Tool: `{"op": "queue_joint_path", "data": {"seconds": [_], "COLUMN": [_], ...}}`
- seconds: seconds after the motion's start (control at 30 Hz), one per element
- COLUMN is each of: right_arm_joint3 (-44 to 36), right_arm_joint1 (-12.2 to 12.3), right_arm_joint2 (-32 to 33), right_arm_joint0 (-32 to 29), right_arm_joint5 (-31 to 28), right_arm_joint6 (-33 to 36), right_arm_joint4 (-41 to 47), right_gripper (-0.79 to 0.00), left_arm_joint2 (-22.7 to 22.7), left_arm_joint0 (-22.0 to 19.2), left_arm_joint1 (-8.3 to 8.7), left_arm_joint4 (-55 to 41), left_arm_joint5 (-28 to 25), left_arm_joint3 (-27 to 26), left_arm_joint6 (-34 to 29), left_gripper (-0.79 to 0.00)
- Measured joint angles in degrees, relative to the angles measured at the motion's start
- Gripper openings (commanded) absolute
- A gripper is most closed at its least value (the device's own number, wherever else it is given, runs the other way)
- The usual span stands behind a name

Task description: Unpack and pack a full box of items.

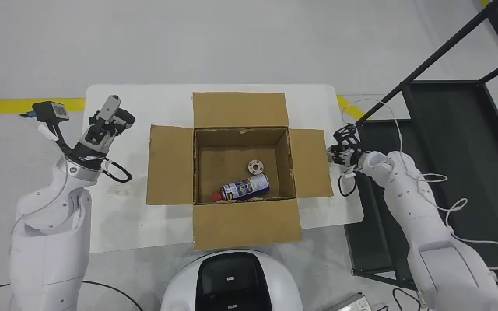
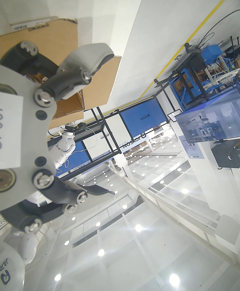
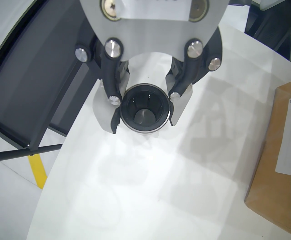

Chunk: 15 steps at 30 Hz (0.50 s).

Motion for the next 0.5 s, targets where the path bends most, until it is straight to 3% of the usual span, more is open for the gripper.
{"op": "queue_joint_path", "data": {"seconds": [0.23,0.5], "right_arm_joint3": [-8.7,-34.2], "right_arm_joint1": [1.6,4.4], "right_arm_joint2": [3.5,13.8], "right_arm_joint0": [-4.6,-17.5], "right_arm_joint5": [1.4,6.3], "right_arm_joint6": [-1.4,3.1], "right_arm_joint4": [-0.8,-1.2], "right_gripper": [-0.785,-0.785], "left_arm_joint2": [0.0,0.0], "left_arm_joint0": [0.0,0.0], "left_arm_joint1": [0.00,0.00], "left_arm_joint4": [0.0,0.0], "left_arm_joint5": [0.0,0.0], "left_arm_joint3": [0.0,0.0], "left_arm_joint6": [0.0,0.0], "left_gripper": [0.000,0.000]}}
